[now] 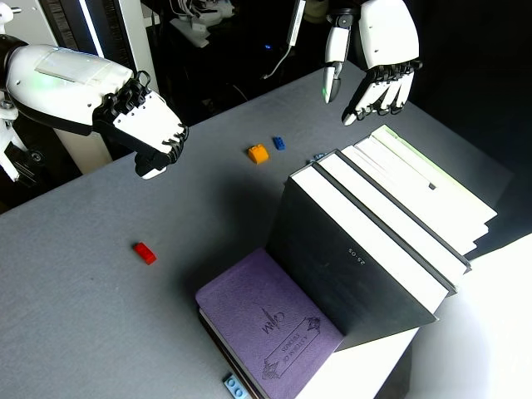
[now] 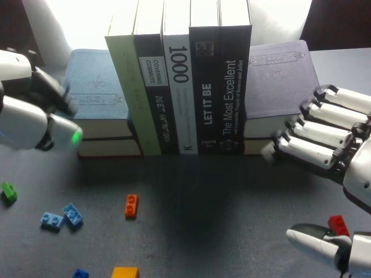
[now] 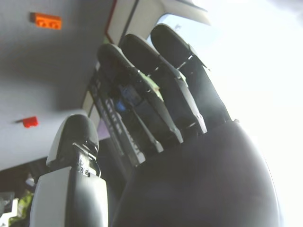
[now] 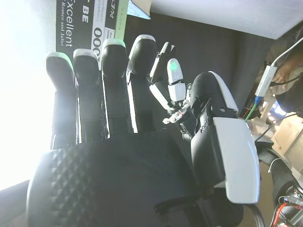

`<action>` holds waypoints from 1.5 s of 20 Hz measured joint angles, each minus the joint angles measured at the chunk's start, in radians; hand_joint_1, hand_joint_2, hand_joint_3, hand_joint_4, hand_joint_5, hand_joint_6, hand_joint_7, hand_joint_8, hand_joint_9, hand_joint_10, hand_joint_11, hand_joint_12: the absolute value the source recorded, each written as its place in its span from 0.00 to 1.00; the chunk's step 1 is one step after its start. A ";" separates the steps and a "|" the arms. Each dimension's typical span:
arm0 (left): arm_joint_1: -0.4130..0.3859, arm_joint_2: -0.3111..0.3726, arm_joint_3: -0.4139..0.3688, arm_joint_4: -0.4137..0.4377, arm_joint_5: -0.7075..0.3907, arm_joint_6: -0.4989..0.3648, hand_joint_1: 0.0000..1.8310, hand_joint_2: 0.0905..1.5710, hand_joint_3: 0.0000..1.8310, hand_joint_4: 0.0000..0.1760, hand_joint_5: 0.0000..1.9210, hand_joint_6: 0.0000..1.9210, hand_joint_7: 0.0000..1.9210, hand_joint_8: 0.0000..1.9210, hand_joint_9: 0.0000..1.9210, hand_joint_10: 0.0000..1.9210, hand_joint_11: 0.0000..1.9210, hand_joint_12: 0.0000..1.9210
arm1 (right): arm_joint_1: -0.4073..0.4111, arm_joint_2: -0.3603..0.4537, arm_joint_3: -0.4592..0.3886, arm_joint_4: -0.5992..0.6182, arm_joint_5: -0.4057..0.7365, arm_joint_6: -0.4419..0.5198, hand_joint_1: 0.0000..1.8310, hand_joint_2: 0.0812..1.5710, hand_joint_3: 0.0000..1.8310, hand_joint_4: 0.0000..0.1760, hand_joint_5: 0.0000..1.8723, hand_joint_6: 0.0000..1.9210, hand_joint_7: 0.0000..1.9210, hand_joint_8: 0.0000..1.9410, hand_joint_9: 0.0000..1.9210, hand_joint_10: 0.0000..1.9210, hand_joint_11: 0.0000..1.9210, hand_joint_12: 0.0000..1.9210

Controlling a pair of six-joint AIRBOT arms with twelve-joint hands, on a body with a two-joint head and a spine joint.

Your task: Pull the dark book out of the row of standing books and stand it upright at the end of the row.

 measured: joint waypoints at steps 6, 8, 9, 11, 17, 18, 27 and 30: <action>0.000 0.000 0.000 0.000 0.000 0.003 0.03 0.76 0.00 0.41 0.11 0.00 0.12 0.00 0.12 0.00 0.13 0.06 | -0.006 -0.005 -0.001 0.002 0.051 -0.018 0.00 0.72 0.00 0.00 0.00 0.06 0.02 0.00 0.00 0.00 0.00 0.00; 0.000 0.000 0.000 0.000 0.000 0.004 0.03 0.77 0.00 0.38 0.10 0.00 0.11 0.00 0.11 0.00 0.13 0.06 | -0.006 -0.005 -0.001 0.002 0.069 -0.027 0.00 0.71 0.00 0.00 0.00 0.01 0.00 0.00 0.00 0.00 0.00 0.00; 0.000 0.000 0.000 0.000 0.000 0.004 0.03 0.77 0.00 0.38 0.10 0.00 0.11 0.00 0.11 0.00 0.13 0.06 | -0.006 -0.005 -0.001 0.002 0.068 -0.032 0.00 0.71 0.00 0.00 0.00 0.01 0.00 0.00 0.00 0.00 0.00 0.00; 0.000 0.000 0.000 0.000 0.002 0.004 0.00 0.77 0.00 0.38 0.10 0.00 0.10 0.00 0.11 0.00 0.13 0.06 | -0.010 -0.008 -0.002 0.004 0.080 -0.073 0.00 0.71 0.00 0.00 0.01 0.01 0.00 0.00 0.00 0.00 0.00 0.00; -0.004 0.000 -0.002 0.000 0.003 0.006 0.00 0.77 0.00 0.38 0.09 0.00 0.11 0.00 0.11 0.00 0.12 0.06 | 0.042 -0.043 0.009 0.027 0.141 -0.244 0.00 0.71 0.00 0.11 0.10 0.05 0.00 0.00 0.00 0.00 0.00 0.00; -0.006 0.000 -0.002 0.000 0.005 0.006 0.00 0.77 0.00 0.38 0.09 0.00 0.11 0.00 0.11 0.00 0.12 0.06 | 0.066 -0.057 0.024 0.031 0.142 -0.245 0.00 0.71 0.00 0.13 0.12 0.06 0.01 0.00 0.00 0.00 0.00 0.00; -0.011 0.000 -0.003 -0.002 0.006 0.007 0.01 0.77 0.00 0.38 0.09 0.00 0.10 0.00 0.12 0.00 0.13 0.06 | 0.263 -0.218 0.138 0.123 0.055 -0.359 0.00 0.72 0.00 0.07 0.32 0.14 0.04 0.01 0.00 0.00 0.00 0.00; -0.013 0.000 -0.004 0.001 0.009 0.007 0.00 0.77 0.00 0.38 0.09 0.00 0.10 0.00 0.12 0.00 0.13 0.06 | 0.283 -0.285 0.190 0.123 0.029 -0.386 0.00 0.72 0.00 0.00 0.34 0.15 0.04 0.01 0.00 0.00 0.00 0.00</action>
